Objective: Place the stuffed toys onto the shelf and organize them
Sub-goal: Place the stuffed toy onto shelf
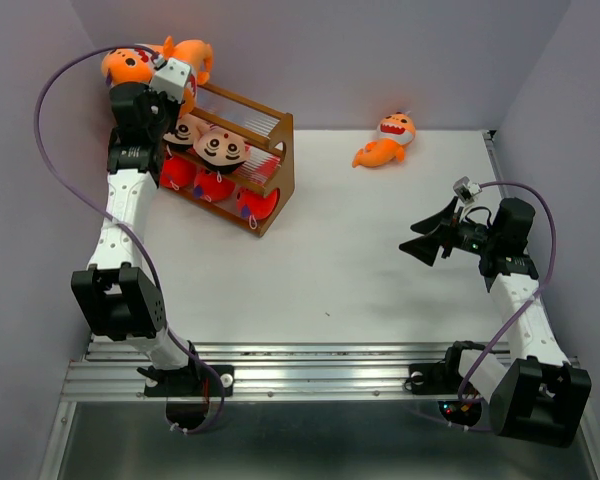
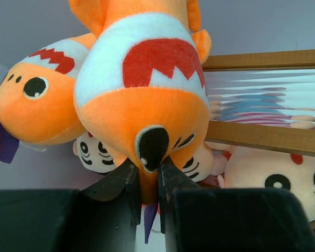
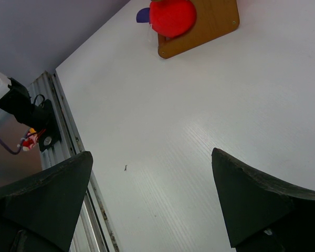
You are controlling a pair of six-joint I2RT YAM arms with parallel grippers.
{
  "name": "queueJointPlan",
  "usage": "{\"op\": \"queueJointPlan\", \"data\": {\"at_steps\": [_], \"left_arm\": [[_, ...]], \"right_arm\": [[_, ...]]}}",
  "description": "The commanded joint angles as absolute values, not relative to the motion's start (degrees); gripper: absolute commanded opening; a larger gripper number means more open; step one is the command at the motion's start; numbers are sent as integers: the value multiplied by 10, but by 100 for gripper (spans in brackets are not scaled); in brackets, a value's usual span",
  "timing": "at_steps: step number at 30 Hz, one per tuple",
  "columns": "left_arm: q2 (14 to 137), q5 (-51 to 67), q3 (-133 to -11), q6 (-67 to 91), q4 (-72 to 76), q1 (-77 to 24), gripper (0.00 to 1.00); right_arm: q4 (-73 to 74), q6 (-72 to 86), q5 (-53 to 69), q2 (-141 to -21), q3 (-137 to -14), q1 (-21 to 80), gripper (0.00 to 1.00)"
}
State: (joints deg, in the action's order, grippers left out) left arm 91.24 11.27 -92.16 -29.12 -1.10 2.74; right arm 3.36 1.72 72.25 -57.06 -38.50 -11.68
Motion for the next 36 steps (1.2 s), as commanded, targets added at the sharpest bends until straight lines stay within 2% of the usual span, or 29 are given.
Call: {"op": "queueJointPlan", "data": {"at_steps": [1, 9, 13, 18, 21, 23, 34, 36], "left_arm": [[875, 135, -918, -284, 22, 33, 17], [884, 139, -916, -270, 20, 43, 23], [891, 125, -911, -263, 25, 47, 35], [897, 118, -915, -256, 28, 47, 45], [904, 120, -921, -251, 29, 47, 47], [909, 120, -925, -249, 29, 47, 53], [919, 92, -946, -233, 30, 47, 68], [919, 91, -948, -231, 30, 47, 68]], "right_arm": [[13, 9, 729, -565, -385, -121, 100], [13, 9, 727, -564, -385, -121, 100], [13, 9, 726, -565, -385, -121, 100], [13, 8, 726, -567, -385, -121, 100], [13, 7, 725, -567, -385, -121, 100], [13, 8, 725, -567, -385, -121, 100], [13, 7, 724, -570, -385, -121, 100], [13, 8, 724, -570, -385, -121, 100]]}}
